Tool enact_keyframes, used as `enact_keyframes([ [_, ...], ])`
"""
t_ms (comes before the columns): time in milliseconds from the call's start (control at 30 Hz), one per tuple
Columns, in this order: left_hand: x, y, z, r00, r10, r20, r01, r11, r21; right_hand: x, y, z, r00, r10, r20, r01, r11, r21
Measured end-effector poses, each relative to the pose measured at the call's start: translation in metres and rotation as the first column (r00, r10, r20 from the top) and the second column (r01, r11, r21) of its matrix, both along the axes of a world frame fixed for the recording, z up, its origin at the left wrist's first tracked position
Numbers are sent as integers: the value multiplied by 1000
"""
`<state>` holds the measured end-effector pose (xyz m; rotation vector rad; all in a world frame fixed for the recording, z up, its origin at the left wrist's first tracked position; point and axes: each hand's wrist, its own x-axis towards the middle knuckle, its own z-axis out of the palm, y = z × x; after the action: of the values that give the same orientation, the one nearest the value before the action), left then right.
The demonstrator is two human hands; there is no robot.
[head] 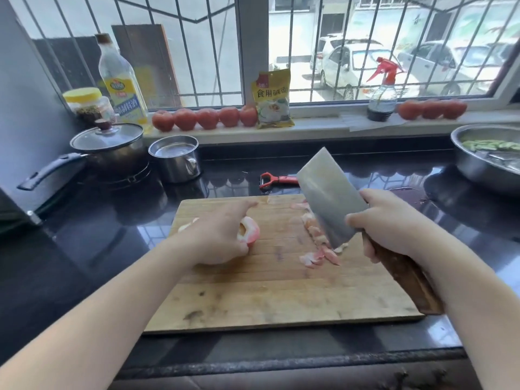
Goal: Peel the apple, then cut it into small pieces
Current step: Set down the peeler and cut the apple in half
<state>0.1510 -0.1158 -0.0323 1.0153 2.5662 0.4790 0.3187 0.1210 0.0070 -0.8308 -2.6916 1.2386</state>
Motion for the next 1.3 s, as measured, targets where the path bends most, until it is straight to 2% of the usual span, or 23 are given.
enact_keyframes([
  [100, -5, 2, 2, 998, -46, -48, 43, 997, -57, 4, 4, 4, 995, -52, -82, 50, 998, -30],
  [167, -1, -7, 2, 992, -36, -121, 41, 998, 41, 2, 1, -2, 1000, -6, -7, 6, 1000, -6],
  [233, 1, -24, -4, 985, 95, -147, -63, 975, 214, 2, -6, -12, 999, 18, 51, -19, 1000, 14],
  [300, 0, -47, -10, 954, 292, -69, -254, 908, 334, 1, -12, -18, 1000, 11, 3, -11, 1000, 25],
  [400, -4, -68, -24, 899, 431, 82, -437, 862, 258, -5, -21, -20, 1000, 17, 18, -18, 998, 56],
  [500, -7, -69, -35, 901, 412, 134, -433, 854, 288, -13, -36, -21, 999, 44, 6, -44, 997, 68],
  [600, -7, -71, -38, 907, 398, 138, -421, 837, 350, -12, -53, -19, 993, 93, -70, -89, 994, 57],
  [733, 20, -91, -45, 936, 328, 131, -353, 871, 341, -6, -78, -10, 966, 214, -143, -210, 977, 43],
  [900, 48, -102, -60, 900, 407, 156, -431, 779, 455, -20, -106, -15, 927, 333, -171, -338, 941, 1],
  [1000, 51, -105, -63, 902, 405, 151, -424, 764, 487, -37, -120, -29, 923, 302, -239, -324, 944, -61],
  [1133, 52, -106, -69, 918, 378, 121, -384, 767, 514, -55, -136, -46, 921, 163, -353, -237, 956, -175],
  [1300, 57, -105, -73, 925, 378, 47, -344, 775, 530, -62, -154, -58, 912, 102, -398, -208, 951, -231],
])
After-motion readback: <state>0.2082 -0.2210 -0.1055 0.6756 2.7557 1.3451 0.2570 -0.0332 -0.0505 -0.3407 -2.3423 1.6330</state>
